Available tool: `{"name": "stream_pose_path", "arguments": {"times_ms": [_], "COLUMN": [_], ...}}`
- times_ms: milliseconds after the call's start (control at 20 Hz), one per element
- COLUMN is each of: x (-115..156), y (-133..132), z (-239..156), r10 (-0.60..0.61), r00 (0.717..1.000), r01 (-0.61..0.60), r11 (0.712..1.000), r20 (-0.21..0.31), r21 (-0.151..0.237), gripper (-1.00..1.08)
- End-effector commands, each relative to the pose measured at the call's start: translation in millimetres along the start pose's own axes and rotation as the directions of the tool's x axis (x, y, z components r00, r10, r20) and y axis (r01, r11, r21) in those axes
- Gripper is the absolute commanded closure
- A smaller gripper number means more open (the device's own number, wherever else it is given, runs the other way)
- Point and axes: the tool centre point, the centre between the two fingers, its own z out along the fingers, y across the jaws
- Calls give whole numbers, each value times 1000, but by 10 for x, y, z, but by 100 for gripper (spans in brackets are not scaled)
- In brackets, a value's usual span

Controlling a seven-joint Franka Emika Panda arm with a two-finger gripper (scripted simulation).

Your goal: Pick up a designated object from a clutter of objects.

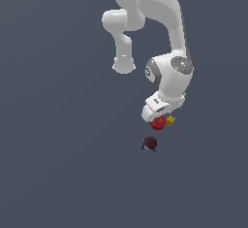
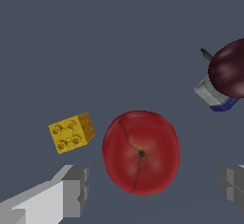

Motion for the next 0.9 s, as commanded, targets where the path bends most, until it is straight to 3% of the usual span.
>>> {"name": "stream_pose_path", "arguments": {"times_ms": [0, 850], "x": [0, -6], "y": [-22, -22], "z": [25, 517], "r10": [-5, -5], "r00": [1000, 1000], "r01": [5, 5], "r11": [1000, 1000], "r20": [-1, -1], "r21": [1, 1], "gripper": [-92, -92]}}
